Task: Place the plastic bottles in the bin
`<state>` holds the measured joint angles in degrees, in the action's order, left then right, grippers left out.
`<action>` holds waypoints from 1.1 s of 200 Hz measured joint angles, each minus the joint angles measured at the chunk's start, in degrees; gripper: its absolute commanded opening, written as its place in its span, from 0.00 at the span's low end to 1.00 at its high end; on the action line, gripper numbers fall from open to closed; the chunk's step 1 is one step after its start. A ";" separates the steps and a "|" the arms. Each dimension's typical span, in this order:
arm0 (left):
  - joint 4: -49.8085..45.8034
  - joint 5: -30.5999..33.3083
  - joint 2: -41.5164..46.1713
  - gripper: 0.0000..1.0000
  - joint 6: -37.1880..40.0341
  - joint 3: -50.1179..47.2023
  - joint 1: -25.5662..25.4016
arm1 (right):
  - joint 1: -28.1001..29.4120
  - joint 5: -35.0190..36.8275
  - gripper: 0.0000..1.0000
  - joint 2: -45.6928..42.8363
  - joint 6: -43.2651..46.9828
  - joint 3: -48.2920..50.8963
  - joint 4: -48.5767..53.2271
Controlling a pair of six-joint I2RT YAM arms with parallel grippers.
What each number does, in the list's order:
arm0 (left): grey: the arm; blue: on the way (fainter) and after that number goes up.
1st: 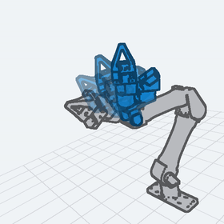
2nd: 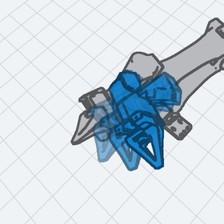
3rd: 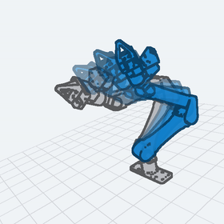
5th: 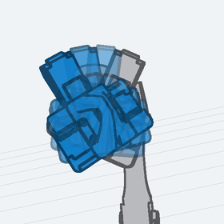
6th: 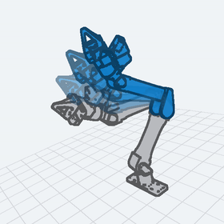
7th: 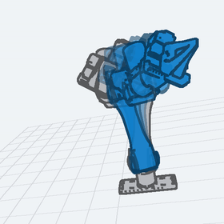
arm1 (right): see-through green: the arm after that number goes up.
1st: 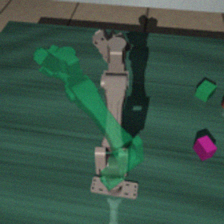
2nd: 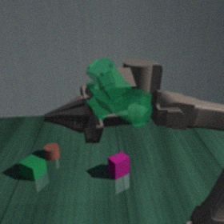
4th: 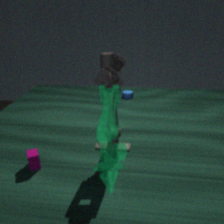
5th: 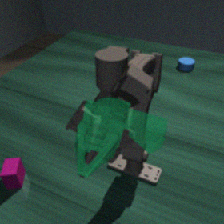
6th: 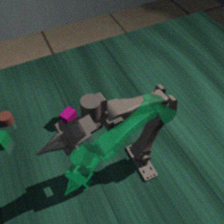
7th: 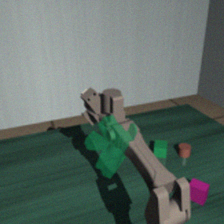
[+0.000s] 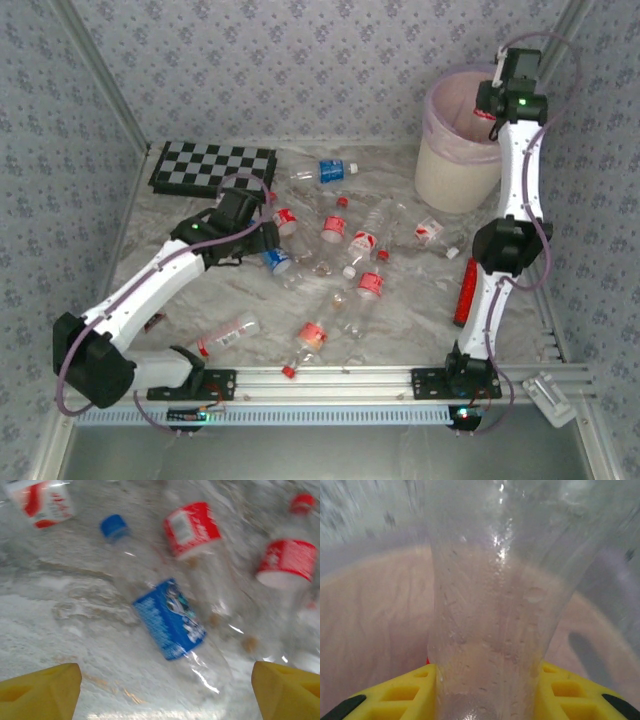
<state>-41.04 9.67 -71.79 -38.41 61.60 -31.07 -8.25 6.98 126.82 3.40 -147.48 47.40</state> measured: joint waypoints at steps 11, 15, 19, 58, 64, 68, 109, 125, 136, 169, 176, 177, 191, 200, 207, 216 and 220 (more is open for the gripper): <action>1.57 -0.04 0.87 0.86 -2.16 -2.62 2.58 | -0.04 -0.42 0.26 1.11 -0.11 0.63 1.79; 1.99 -0.02 1.27 0.86 -2.80 -3.56 3.32 | -0.09 -0.50 0.28 1.36 -0.11 0.96 2.16; 2.43 -0.07 1.77 0.86 -3.56 -4.59 4.15 | -0.11 -0.76 0.30 1.55 -0.13 1.49 2.51; 6.08 -0.90 8.46 0.98 -10.47 -11.28 11.91 | -0.26 -1.92 0.68 1.86 -1.05 3.48 4.61; 6.75 -1.11 9.40 0.99 -11.30 -12.09 13.07 | -0.31 -2.16 0.75 1.86 -1.20 3.45 4.57; 7.23 -1.31 9.97 1.00 -12.22 -12.61 13.88 | -0.37 -2.32 0.80 1.86 -1.22 3.48 4.52; 10.49 -2.82 10.95 1.00 -18.16 -16.20 19.08 | -0.85 -3.69 1.00 1.81 -2.01 3.21 4.48; 11.17 -2.78 9.99 1.00 -21.24 -16.79 20.57 | -0.90 -4.50 1.00 1.46 -2.12 2.82 4.50; 11.32 -2.56 9.07 1.00 -23.08 -16.79 21.44 | -0.87 -5.18 1.00 0.68 -2.34 2.82 4.55; 10.40 0.87 6.40 1.00 -27.93 -16.35 23.67 | -0.87 -7.06 1.00 -5.18 -3.23 3.02 4.48; 10.34 1.53 5.99 1.00 -29.66 -16.28 24.35 | -0.87 -7.39 1.00 -7.43 -3.67 3.63 4.17; 10.32 1.62 5.97 1.00 -29.88 -16.26 24.41 | -0.87 -7.43 1.00 -7.69 -3.72 3.74 4.11; 11.54 2.38 5.20 1.00 -33.83 -16.68 25.55 | -0.81 -8.15 1.00 -12.90 -4.52 6.64 2.75; 13.16 2.64 4.37 1.00 -36.39 -17.05 25.88 | -0.52 -8.63 1.00 -16.35 -5.18 8.87 1.95; 14.29 2.86 3.08 1.00 -38.23 -17.07 25.99 | -0.31 -9.01 1.00 -18.86 -5.60 10.60 1.33; 15.76 3.13 0.63 1.00 -40.37 -16.87 26.16 | 0.17 -9.49 1.00 -21.99 -5.99 12.92 0.79; 16.06 3.26 -0.57 1.00 -41.13 -16.63 26.23 | 0.48 -9.64 1.00 -23.17 -6.10 13.99 0.50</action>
<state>-24.97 12.93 -72.36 -79.55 44.97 -4.84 -7.77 -2.66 103.66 -2.70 -133.49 47.90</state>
